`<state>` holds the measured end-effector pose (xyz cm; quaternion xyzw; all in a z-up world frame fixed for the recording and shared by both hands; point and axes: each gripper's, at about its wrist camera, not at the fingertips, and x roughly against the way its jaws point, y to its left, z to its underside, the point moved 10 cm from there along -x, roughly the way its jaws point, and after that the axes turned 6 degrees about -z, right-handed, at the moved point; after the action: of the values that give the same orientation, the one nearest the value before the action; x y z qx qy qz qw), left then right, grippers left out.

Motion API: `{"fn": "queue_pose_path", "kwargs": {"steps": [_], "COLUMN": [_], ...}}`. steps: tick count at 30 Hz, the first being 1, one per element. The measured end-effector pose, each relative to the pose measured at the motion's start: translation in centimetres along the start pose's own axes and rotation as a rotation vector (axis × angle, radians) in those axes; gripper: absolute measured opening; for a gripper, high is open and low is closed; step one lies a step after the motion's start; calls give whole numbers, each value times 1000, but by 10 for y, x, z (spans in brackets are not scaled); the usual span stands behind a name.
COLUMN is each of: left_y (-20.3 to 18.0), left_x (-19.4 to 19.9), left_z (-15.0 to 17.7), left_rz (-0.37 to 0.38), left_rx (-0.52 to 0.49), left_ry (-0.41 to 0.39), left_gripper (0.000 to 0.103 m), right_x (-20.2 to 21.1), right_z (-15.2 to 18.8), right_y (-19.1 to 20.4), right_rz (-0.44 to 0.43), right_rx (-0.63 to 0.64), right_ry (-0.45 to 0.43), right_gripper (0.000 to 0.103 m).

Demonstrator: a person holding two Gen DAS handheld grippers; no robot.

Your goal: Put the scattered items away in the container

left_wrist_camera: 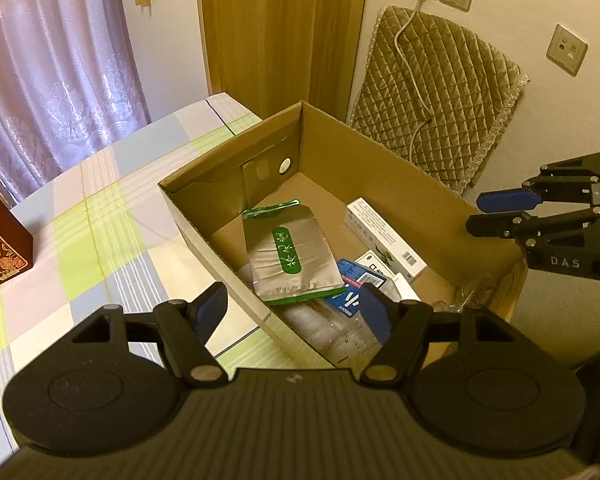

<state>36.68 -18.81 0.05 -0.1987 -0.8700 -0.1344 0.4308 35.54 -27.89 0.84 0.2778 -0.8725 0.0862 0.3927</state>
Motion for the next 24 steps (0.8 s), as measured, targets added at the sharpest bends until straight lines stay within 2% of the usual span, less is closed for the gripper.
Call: {"fn": "queue_pose_path", "kwargs": {"steps": [11, 24], "left_y": [9, 24], "left_x": [19, 44], "left_z": [10, 42], "left_rz": [-11, -38], "left_rx": [3, 17], "left_ry": [-10, -1], "left_gripper": [69, 74], "right_x": [8, 17], "right_z": [0, 2], "right_y": [15, 34], "right_rz": [0, 7], "right_rx": [25, 24], "right_ry": [-5, -9], "right_gripper": [29, 29]}}
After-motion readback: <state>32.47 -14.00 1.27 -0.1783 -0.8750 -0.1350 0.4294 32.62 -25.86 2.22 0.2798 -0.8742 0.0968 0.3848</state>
